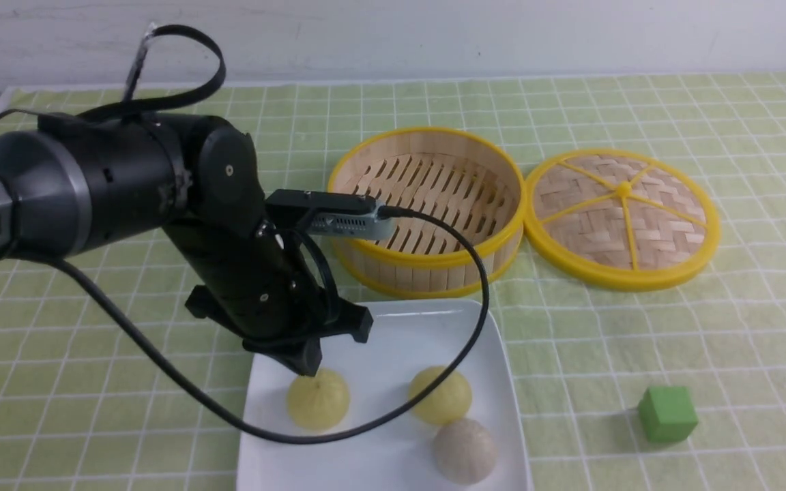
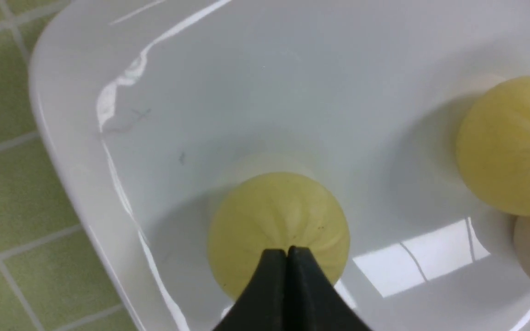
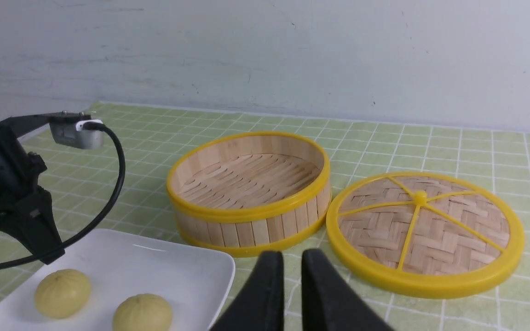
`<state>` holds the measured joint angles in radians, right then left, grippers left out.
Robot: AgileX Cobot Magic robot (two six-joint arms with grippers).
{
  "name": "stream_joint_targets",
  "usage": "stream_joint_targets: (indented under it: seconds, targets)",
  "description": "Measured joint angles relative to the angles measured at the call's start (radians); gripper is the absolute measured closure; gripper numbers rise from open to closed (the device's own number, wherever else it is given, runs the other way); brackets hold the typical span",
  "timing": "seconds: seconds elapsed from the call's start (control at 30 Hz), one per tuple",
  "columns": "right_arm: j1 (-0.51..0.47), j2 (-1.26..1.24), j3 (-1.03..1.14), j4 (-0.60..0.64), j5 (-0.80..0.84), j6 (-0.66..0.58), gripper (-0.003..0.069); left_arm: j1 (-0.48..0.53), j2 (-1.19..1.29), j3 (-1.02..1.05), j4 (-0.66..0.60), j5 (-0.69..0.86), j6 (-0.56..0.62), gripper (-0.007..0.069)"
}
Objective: Put the steamed buns into the plate on the green tablecloth.
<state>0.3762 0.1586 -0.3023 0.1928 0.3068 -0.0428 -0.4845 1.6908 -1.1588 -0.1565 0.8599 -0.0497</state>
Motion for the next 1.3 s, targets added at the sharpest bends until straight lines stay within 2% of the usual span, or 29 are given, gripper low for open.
stream_joint_targets:
  seconds: [0.2, 0.3, 0.4, 0.57, 0.77, 0.9, 1.07, 1.3]
  targets:
    - [-0.004, -0.035, 0.07, -0.011, -0.008, 0.0, 0.0575, 0.0, -0.005, 0.0, 0.013, -0.022, 0.0, 0.0622]
    - [-0.04, -0.062, 0.121, -0.049, -0.007, 0.001, 0.0571, 0.0, -0.014, 0.0, 0.02, -0.025, 0.0, 0.0622]
    - [-0.122, -0.107, 0.191, -0.131, -0.002, 0.004, 0.0568, 0.0, -0.066, 0.0, 0.032, -0.025, 0.0, 0.0622]
    - [-0.253, -0.165, 0.281, -0.132, 0.002, 0.004, 0.0562, 0.0, -0.205, -0.014, 0.034, 0.032, 0.0, 0.0622]
    - [-0.322, -0.171, 0.327, -0.128, 0.072, 0.004, 0.0554, 0.0, -0.417, -0.041, 0.08, 0.114, -0.008, 0.0622]
    - [-0.323, -0.171, 0.326, -0.128, 0.083, 0.004, 0.055, 0.0, -0.529, -0.041, 0.156, 0.165, -0.067, 0.0621]
    - [-0.325, -0.171, 0.324, -0.129, 0.087, 0.004, 0.0543, 0.0, -0.755, -0.014, 0.332, 0.299, -0.199, 0.0616]
    - [-0.394, -0.171, 0.323, -0.129, 0.09, 0.004, 0.0533, 0.0, -1.041, 0.197, 0.399, 0.314, -0.354, 0.0612]
